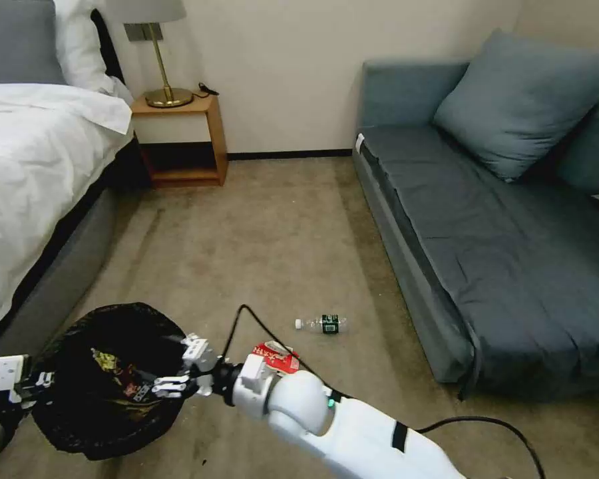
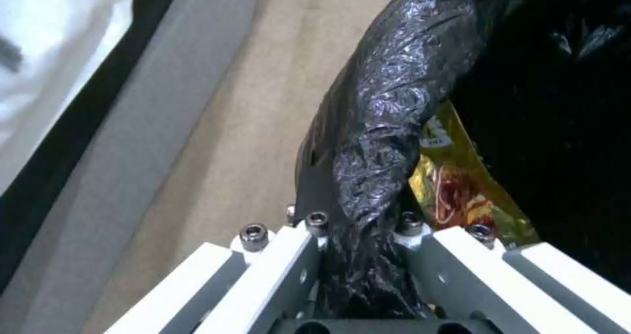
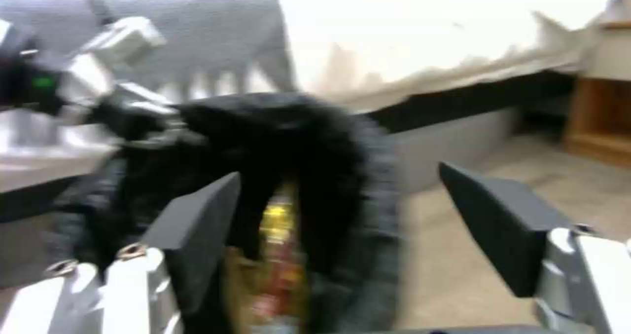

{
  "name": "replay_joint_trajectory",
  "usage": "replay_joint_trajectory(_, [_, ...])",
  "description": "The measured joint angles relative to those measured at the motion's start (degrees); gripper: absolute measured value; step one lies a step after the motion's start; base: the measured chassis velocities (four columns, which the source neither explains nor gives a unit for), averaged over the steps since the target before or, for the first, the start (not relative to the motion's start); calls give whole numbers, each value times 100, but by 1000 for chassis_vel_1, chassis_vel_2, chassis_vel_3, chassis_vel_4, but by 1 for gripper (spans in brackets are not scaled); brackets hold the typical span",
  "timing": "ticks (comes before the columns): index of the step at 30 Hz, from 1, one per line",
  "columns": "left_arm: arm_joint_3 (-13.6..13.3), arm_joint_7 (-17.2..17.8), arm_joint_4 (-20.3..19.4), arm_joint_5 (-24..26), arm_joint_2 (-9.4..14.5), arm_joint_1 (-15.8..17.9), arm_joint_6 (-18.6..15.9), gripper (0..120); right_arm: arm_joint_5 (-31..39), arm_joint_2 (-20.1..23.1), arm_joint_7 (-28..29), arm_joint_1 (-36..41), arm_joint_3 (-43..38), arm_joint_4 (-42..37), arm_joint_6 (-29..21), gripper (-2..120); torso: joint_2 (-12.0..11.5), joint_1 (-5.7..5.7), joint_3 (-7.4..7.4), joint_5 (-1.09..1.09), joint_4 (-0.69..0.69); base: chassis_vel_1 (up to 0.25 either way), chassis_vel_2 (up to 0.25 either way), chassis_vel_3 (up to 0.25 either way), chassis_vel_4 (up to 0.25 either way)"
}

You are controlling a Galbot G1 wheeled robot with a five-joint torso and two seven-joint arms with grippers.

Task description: Pick up the trash bin, then pick up the garbage on the floor and place it into the trash bin.

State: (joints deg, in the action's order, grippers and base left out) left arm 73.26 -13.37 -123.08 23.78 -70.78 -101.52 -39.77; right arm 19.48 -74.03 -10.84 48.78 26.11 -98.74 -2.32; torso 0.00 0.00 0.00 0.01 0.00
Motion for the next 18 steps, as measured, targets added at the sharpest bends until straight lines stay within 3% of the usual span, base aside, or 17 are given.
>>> replay_joint_trajectory(5, [105, 1, 195, 48, 14, 5, 38, 3, -70, 360, 61, 434, -803, -140, -103, 98, 0, 0, 0, 1, -1, 0, 0, 0, 0])
replay_joint_trajectory(8, [138, 1, 244, 53, 23, 5, 54, 3, -100, 494, 60, 567, -1071, -56, -158, 99, 0, 0, 0, 0, 0, 0, 0, 0, 0])
replay_joint_trajectory(13, [189, 0, 269, 58, 35, -6, 69, 3, -233, 711, -25, 671, -1347, 586, -204, 100, 0, 0, 0, 0, -1, 0, 0, 0, 0])
replay_joint_trajectory(14, [190, 0, 253, 58, 21, -10, 70, 3, -476, 660, -69, 656, -1416, 1111, -208, 100, 0, 0, 0, 0, -1, 0, 0, 0, 0])
replay_joint_trajectory(18, [188, -2, 217, 57, -21, -25, 82, 3, -775, 359, -134, 556, -1580, 1849, -151, 100, 0, 0, 0, 1, 0, 0, 0, 0, 0])
